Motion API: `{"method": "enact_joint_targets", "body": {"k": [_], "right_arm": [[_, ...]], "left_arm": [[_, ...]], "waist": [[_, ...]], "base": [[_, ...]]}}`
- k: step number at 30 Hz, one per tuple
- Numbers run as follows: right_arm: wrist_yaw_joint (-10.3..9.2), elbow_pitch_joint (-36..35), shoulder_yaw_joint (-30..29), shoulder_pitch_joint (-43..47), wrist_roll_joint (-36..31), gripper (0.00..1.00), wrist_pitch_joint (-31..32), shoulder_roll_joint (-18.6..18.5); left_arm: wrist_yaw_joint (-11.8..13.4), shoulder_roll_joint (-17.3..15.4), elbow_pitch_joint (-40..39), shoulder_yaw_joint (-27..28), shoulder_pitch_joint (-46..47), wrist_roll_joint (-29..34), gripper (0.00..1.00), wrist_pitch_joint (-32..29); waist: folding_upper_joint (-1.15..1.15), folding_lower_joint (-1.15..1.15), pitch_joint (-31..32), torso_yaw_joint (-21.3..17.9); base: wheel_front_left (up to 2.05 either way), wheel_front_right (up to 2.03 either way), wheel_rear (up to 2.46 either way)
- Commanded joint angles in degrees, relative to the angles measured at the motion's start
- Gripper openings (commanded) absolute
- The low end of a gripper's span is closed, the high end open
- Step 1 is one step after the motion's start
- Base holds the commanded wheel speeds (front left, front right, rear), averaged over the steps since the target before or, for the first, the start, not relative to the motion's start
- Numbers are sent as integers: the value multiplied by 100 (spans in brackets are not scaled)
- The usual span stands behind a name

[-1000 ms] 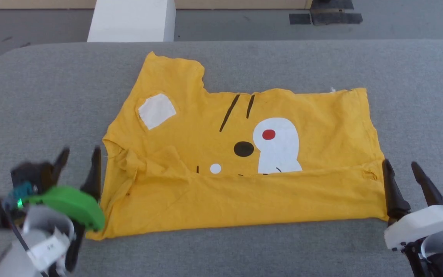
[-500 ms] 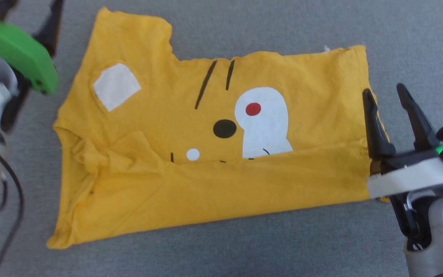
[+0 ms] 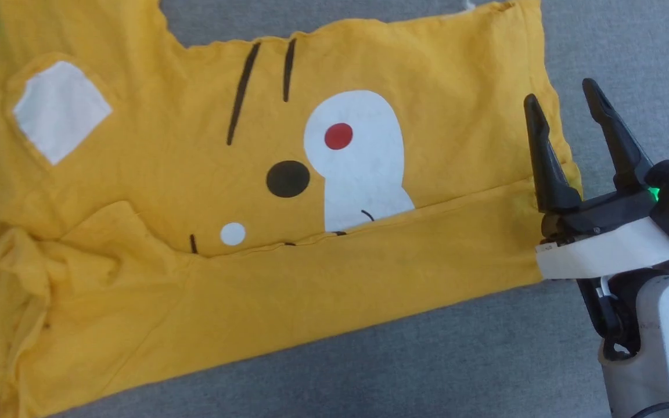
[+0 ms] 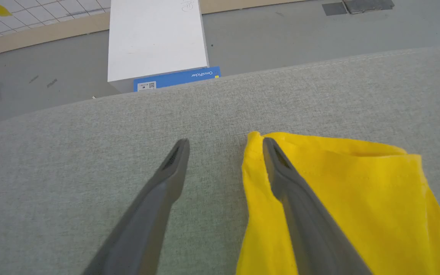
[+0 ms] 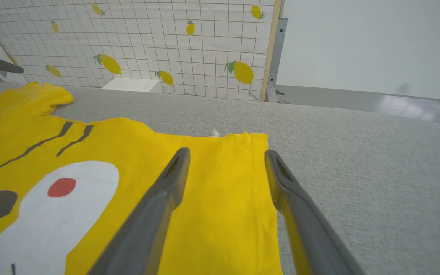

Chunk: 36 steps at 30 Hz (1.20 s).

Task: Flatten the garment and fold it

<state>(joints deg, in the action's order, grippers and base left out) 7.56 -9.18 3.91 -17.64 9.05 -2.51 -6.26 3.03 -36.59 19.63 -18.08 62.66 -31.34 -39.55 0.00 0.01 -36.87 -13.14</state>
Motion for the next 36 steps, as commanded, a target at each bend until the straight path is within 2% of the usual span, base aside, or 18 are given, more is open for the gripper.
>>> {"method": "enact_joint_targets", "body": {"k": [1, 9, 10, 11, 12, 18, 22, 24, 25, 29, 36], "right_arm": [[-8, -75, -16, -105, -54, 100, -43, 42], [-8, -150, -62, -77, -98, 100, -116, 162], [-8, -149, -62, -73, -99, 100, -119, 170], [-8, -147, -63, -73, -100, 100, -117, 176], [-8, -148, -66, -80, -102, 100, -103, 182], [-8, -229, -43, -400, -87, 100, 138, 79], [-8, -184, 20, -948, -8, 100, 652, -57], [-8, -34, -43, -1332, 53, 100, 1101, -50], [-8, 424, -229, -2021, 189, 100, 1973, 56], [-8, 1273, -451, -2839, 280, 100, 3307, 198], [-8, 2360, -422, -3657, 154, 100, 4846, 293]], "left_arm": [[91, -72, -24, 7, 121, -33, 100, -74], [561, -236, -70, 46, 20, 85, 100, -445], [604, -256, -81, 42, 5, 107, 95, -473], [631, -272, -95, 33, -8, 126, 44, -491], [646, -289, -110, 14, -31, 138, 0, -529], [524, -247, -220, -57, -167, -49, 0, -747], [482, -224, -267, -59, -206, -108, 0, -690], [467, -210, -280, -67, -217, -117, 0, -641], [443, -206, -292, -79, -209, -110, 0, -556], [414, -177, -285, -108, -189, -110, 0, -477], [332, -116, -242, -166, -117, -126, 0, -362]], "waist": [[0, -1, -307, -294], [0, -1, -432, -402], [0, -1, -438, -408], [0, -1, -440, -411], [0, -1, -438, -412], [0, -1, -378, -369], [0, -1, -339, -363], [0, -1, -323, -363], [0, -1, -324, -360], [0, -1, -333, -312], [0, -1, -366, -210]], "base": [[0, 0, 0], [0, 0, 0], [0, 0, 0], [0, 0, 0], [0, 0, 0], [0, 0, 0], [0, 0, 0], [0, 0, 0], [0, 0, 0], [0, 0, 0], [0, 0, 0]]}}
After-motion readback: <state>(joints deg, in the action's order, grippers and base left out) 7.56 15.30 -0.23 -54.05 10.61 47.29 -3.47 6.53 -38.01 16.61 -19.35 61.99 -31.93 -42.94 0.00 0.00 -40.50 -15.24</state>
